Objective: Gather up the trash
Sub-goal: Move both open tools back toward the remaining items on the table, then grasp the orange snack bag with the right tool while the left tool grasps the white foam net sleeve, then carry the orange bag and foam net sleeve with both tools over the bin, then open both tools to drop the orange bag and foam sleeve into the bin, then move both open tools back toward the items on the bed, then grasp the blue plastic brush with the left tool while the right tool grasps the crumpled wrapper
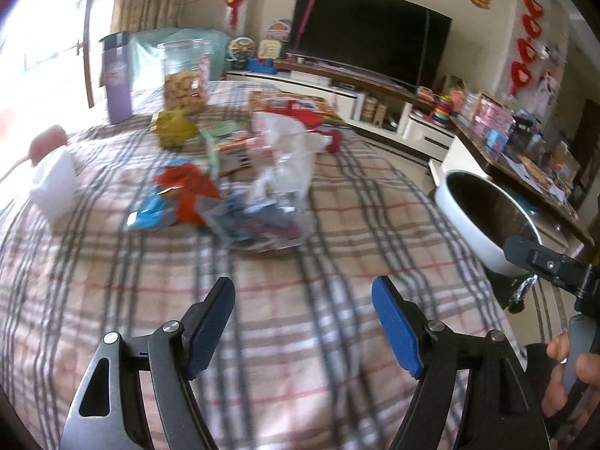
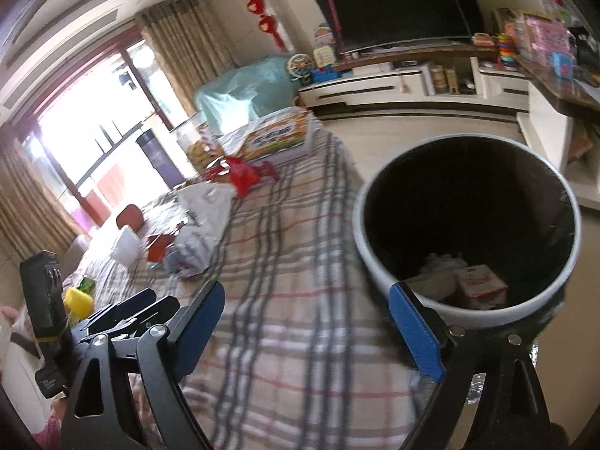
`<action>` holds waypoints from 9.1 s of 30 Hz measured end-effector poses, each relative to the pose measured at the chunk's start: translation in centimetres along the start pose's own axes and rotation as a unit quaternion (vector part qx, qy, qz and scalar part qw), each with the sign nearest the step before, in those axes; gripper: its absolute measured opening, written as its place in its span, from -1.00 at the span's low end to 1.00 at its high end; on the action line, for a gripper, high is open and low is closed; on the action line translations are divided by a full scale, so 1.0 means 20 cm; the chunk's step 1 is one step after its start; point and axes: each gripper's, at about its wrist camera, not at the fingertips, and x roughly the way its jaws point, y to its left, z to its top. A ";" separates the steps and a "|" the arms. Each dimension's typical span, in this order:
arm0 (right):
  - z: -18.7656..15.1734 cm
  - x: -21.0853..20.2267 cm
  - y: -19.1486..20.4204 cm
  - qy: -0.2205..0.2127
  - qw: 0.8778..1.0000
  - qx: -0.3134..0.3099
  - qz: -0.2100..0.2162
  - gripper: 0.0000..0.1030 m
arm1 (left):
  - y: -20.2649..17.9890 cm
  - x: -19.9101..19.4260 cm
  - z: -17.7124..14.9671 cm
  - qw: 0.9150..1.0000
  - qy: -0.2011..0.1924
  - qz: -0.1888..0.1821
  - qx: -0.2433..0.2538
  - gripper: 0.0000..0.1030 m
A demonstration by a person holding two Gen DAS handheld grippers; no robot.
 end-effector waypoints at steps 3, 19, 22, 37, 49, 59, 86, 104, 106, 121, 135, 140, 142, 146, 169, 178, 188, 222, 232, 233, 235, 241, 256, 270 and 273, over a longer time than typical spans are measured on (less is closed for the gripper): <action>-0.01 0.03 0.09 0.002 1.000 -0.015 0.010 0.76 | 0.08 -0.05 -0.02 1.000 -0.004 0.014 -0.012 0.46; -0.06 0.30 0.50 0.030 0.996 -0.062 0.065 0.76 | 0.49 -0.19 -0.05 0.994 -0.014 0.075 -0.084 0.46; -0.06 0.35 0.56 0.036 0.995 -0.063 0.072 0.76 | 0.56 -0.18 -0.04 0.992 -0.013 0.083 -0.090 0.46; 0.01 0.57 0.94 0.033 0.983 -0.123 0.129 0.52 | 0.87 -0.13 0.10 0.986 -0.022 0.123 -0.110 0.46; 0.05 0.91 0.96 0.070 0.986 -0.129 0.081 -0.07 | 1.08 0.07 0.25 0.981 -0.014 0.140 -0.134 0.46; 0.05 0.90 0.92 0.067 0.986 -0.113 0.098 -0.84 | 1.11 0.15 0.28 0.983 -0.012 0.120 -0.137 -0.58; 0.01 0.41 0.68 0.020 0.990 -0.075 0.122 -0.89 | 0.53 -0.18 0.04 0.997 -0.027 0.038 -0.055 -0.67; 0.05 0.11 0.28 -0.032 0.996 -0.020 0.079 -0.92 | 0.17 -0.19 0.10 0.999 -0.029 -0.016 0.008 -0.67; 0.06 0.09 0.24 -0.035 0.997 -0.014 0.073 -0.92 | 0.14 -0.18 0.12 0.999 -0.030 -0.021 0.016 -0.67; 0.07 -0.09 -0.08 -0.052 0.998 0.020 0.010 -0.92 | -0.22 0.00 0.21 0.993 -0.019 -0.079 0.081 -0.67; 0.06 -0.18 -0.32 -0.054 0.996 0.049 -0.042 -0.92 | -0.48 0.24 0.28 0.987 0.007 -0.110 0.115 -0.66; 0.06 -0.19 -0.39 -0.051 0.996 0.054 -0.052 -0.92 | -0.55 0.33 0.31 0.985 0.015 -0.115 0.124 -0.66; 0.07 -0.19 -0.41 -0.049 0.996 0.055 -0.055 -0.92 | -0.58 0.36 0.32 0.985 0.018 -0.117 0.127 -0.66; 0.08 -0.20 -0.45 -0.046 0.996 0.056 -0.061 -0.92 | -0.64 0.39 0.33 0.983 0.022 -0.121 0.133 -0.66; 0.12 -0.20 -0.57 -0.031 0.994 0.066 -0.082 -0.79 | -0.82 0.57 0.40 0.979 0.046 -0.137 0.145 -0.52; 0.12 -0.24 -0.54 -0.045 0.993 0.061 -0.091 0.05 | -0.78 0.52 0.39 0.982 0.037 -0.130 0.129 0.00; 0.09 -0.27 -0.45 -0.067 0.992 0.071 -0.084 0.59 | -0.56 0.34 0.27 0.988 0.019 -0.115 0.097 0.05; -0.12 0.17 0.32 0.012 0.999 -0.007 0.028 0.68 | 0.31 -0.10 -0.03 0.999 0.016 0.009 -0.047 0.05; -0.12 0.28 0.42 0.023 0.999 -0.022 0.030 0.69 | 0.42 -0.02 0.02 0.998 0.029 0.028 -0.055 0.05; -0.12 0.29 0.43 0.023 0.999 -0.023 0.030 0.69 | 0.43 -0.01 0.03 0.998 0.029 0.029 -0.056 0.05; -0.11 0.31 0.43 0.024 0.999 -0.023 0.029 0.69 | 0.46 0.04 0.06 0.997 0.032 0.030 -0.057 0.05; -0.11 0.35 0.43 0.028 0.999 -0.026 0.023 0.69 | 0.52 0.12 0.13 0.997 0.037 0.043 -0.054 0.09; -0.08 0.43 0.41 0.037 0.999 -0.018 0.008 0.68 | 0.64 0.40 0.34 0.995 0.042 0.078 -0.034 0.11; -0.08 0.43 0.39 0.049 0.998 -0.020 0.039 -0.38 | 0.54 0.35 0.26 0.997 0.039 0.062 -0.017 -0.36; -0.09 0.40 0.38 0.044 0.998 -0.019 0.041 -0.44 | 0.50 0.28 0.20 0.998 0.038 0.050 -0.019 -0.37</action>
